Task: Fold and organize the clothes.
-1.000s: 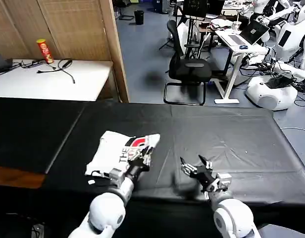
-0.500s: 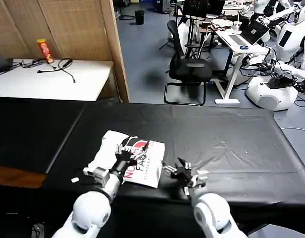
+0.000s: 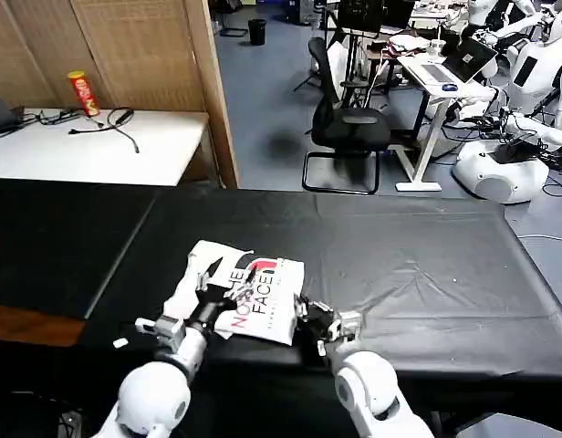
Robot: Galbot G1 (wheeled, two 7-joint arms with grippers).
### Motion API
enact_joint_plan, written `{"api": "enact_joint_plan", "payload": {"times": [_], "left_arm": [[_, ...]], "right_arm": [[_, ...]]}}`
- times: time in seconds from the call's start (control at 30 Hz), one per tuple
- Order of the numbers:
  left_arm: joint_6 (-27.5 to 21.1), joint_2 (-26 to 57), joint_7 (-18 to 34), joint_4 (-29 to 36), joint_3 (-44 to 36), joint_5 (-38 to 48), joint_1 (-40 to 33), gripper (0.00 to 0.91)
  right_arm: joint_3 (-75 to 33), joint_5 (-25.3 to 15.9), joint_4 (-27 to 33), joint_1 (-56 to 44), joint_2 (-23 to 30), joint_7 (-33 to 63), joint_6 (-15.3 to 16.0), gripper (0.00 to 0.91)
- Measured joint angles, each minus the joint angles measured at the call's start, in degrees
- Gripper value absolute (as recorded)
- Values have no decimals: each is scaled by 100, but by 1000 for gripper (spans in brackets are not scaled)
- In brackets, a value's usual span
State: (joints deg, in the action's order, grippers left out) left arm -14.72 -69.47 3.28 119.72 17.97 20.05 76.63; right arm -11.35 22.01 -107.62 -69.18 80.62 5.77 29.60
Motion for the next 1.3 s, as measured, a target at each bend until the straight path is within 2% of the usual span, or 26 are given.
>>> {"api": "enact_joint_plan", "payload": {"times": [0.1, 0.13, 0.17, 0.2, 0.27, 0.37, 0.43, 0.5, 0.6, 0.77, 0.97, 1.17, 1.23, 1.3], "left_arm": [[52, -14, 0, -65, 80, -16, 32, 878], [72, -16, 1, -85, 100, -16, 35, 878], [84, -16, 4, -104, 125, -16, 36, 878], [68, -16, 40, -120, 146, -16, 47, 878], [-52, -11, 166, -130, 207, 11, 78, 878], [-117, 21, 215, -126, 299, 61, 149, 878], [-129, 57, 236, -94, 359, 59, 196, 878], [-156, 103, 232, -49, 447, 78, 266, 878], [-178, 170, 224, 13, 542, 90, 362, 878], [-88, 248, 289, 7, 639, 66, 505, 878], [-82, 332, 495, 293, 741, 103, 940, 878], [31, 296, 618, 779, 895, -23, 1821, 878], [89, 264, 658, 907, 947, -70, 2157, 878], [140, 242, 712, 1012, 1004, -61, 2444, 878]], "right_arm": [[-161, 57, -99, 35, -127, -36, 103, 29], [-234, 117, -132, 54, -193, -75, 167, 78], [-312, 182, -156, 60, -255, -112, 235, 195], [-385, 266, -199, 55, -323, -180, 326, 878], [-544, 449, -282, 8, -489, -260, 537, 878], [-676, 468, -448, -96, -721, -333, 692, 878], [-718, 412, -575, -191, -835, -334, 661, 878], [-804, 355, -714, -319, -964, -311, 486, 878], [-924, 181, -924, -551, -1132, -470, 125, 878], [-989, -395, -1169, -1028, -1345, -609, -623, 878], [-950, -1228, -1417, -1869, -1290, 170, -2119, 878], [-982, -1715, -1555, -2811, -1287, 780, -3221, 878], [-964, -1861, -1612, -3134, -1280, 946, -3456, 878], [-943, -1928, -1692, -3476, -1276, 1103, -3548, 878]]}}
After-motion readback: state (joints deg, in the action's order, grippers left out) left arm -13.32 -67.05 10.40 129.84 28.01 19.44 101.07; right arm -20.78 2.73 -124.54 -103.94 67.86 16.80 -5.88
